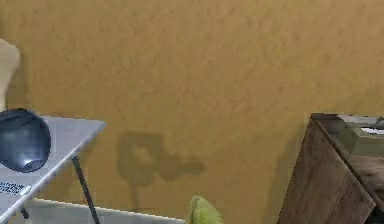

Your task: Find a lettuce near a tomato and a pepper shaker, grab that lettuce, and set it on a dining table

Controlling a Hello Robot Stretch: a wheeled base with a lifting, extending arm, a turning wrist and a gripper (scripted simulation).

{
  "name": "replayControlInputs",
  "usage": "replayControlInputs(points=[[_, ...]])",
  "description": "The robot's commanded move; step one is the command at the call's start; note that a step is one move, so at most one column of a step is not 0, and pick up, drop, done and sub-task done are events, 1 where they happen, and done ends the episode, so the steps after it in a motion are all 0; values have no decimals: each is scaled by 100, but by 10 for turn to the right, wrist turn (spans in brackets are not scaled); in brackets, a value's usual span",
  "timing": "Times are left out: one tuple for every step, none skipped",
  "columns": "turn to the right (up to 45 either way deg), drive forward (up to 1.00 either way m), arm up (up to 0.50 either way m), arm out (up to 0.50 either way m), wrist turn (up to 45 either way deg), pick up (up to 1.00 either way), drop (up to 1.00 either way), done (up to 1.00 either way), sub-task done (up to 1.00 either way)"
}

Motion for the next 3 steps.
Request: replayControlInputs(points=[[-270,0,0,0,0,0,0,0,0],[0,55,0,0,0,0,0,0,0],[450,0,0,0,0,0,0,0,0]])
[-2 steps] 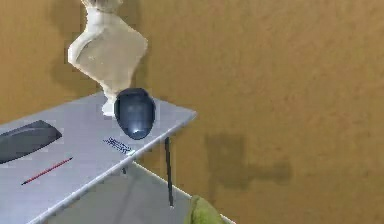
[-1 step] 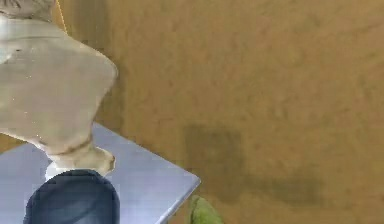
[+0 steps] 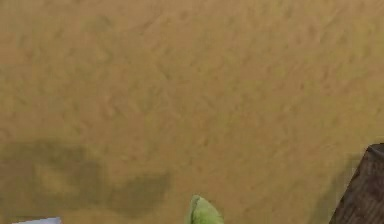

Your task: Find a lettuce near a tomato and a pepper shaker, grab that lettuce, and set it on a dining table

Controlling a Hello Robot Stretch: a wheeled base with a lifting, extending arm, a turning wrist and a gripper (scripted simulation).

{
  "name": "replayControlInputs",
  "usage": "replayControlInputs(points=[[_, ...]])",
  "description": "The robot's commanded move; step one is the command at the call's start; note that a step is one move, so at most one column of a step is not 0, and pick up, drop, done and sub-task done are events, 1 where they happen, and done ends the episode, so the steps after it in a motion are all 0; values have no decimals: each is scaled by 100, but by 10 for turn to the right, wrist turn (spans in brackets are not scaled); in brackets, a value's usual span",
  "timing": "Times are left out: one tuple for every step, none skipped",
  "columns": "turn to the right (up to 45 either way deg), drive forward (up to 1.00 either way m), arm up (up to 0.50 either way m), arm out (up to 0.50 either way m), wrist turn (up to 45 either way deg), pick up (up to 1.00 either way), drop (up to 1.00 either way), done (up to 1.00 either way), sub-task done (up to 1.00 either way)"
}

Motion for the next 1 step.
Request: replayControlInputs(points=[[360,0,0,0,0,0,0,0,0]])
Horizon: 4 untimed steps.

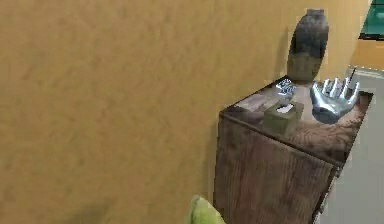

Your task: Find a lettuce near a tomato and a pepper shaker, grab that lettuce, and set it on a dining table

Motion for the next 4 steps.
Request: replayControlInputs(points=[[-450,0,0,0,0,0,0,0,0],[-450,0,0,0,0,0,0,0,0],[-120,0,0,0,0,0,0,0,0],[450,0,0,0,0,0,0,0,0]])
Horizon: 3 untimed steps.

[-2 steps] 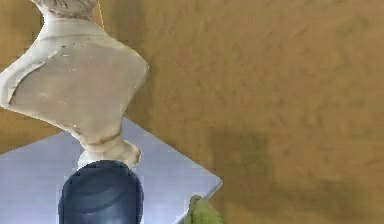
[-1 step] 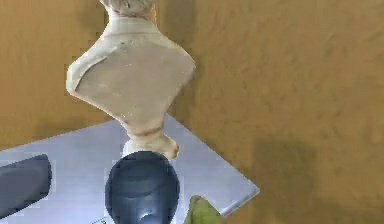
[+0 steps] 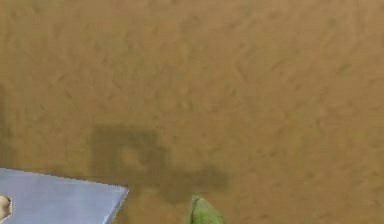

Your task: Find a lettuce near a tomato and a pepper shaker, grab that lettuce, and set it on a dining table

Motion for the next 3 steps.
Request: replayControlInputs(points=[[450,0,0,0,0,0,0,0,0],[270,0,0,0,0,0,0,0,0],[-450,0,0,0,0,0,0,0,0]])
